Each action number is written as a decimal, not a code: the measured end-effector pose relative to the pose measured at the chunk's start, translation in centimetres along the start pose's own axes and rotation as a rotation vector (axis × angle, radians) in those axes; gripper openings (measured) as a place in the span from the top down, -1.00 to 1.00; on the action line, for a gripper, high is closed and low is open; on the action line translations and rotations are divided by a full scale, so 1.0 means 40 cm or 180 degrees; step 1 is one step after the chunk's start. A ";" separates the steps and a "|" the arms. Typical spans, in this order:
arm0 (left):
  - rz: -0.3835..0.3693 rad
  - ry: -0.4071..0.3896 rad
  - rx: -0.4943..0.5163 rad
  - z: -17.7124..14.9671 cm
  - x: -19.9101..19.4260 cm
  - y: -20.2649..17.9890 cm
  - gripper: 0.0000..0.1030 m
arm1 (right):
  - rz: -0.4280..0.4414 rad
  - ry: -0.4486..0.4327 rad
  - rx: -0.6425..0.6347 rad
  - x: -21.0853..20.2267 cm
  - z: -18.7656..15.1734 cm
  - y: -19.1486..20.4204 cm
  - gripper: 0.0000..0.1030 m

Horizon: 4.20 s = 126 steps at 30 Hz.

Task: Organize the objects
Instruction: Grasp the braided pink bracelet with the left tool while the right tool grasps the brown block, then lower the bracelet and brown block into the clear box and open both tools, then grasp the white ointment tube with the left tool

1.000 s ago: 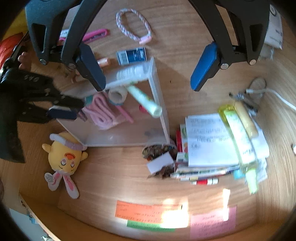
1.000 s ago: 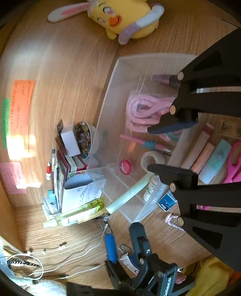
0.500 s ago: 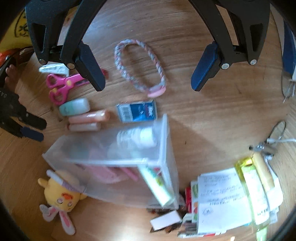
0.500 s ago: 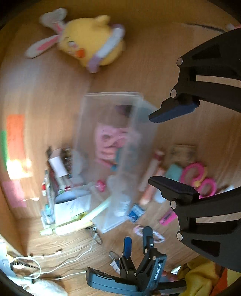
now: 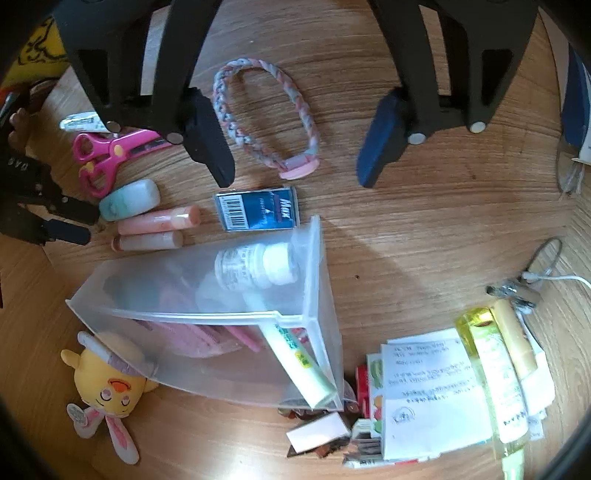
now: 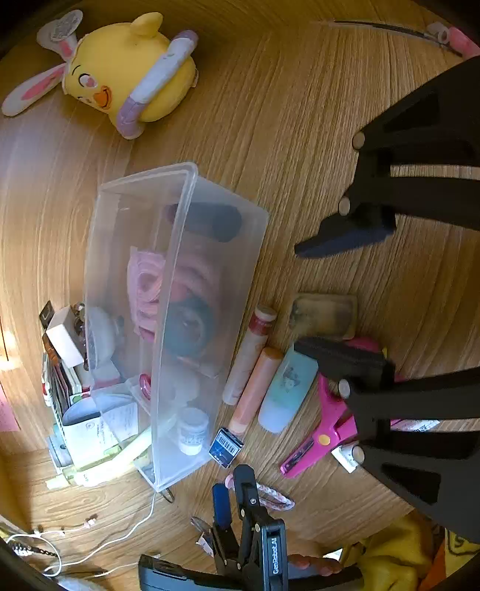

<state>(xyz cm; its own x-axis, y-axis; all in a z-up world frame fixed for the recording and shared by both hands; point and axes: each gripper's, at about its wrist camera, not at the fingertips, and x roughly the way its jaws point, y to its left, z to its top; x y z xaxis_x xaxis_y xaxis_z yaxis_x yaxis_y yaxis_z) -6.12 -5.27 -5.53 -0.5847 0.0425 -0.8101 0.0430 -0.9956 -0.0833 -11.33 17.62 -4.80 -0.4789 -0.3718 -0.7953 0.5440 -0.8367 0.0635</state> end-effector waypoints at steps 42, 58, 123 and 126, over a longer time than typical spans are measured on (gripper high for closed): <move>-0.0519 -0.1054 0.0036 0.212 -0.165 -0.096 0.62 | 0.0031 -0.0994 0.0063 -0.177 0.162 -0.009 0.58; -0.0445 -0.0850 0.0024 0.253 -0.068 -0.106 0.62 | -0.0047 -0.0667 0.0136 -0.043 0.217 -0.048 0.58; -0.0646 0.0073 0.0498 -0.090 -0.059 -0.212 -0.73 | -0.0055 -0.0024 -0.0471 -0.104 -0.130 0.033 -0.07; -0.0754 0.0160 0.0481 -0.104 -0.056 -0.222 -0.73 | 0.0044 0.0000 -0.0542 -0.097 -0.142 0.055 -0.07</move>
<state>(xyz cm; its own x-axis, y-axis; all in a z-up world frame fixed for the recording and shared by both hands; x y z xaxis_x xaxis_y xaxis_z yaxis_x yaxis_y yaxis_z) -1.82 3.83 -5.42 -0.5230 0.2760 -0.8064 -0.2136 -0.9584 -0.1894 -4.37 19.52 -5.01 -0.4706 -0.3828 -0.7950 0.6595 -0.7512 -0.0286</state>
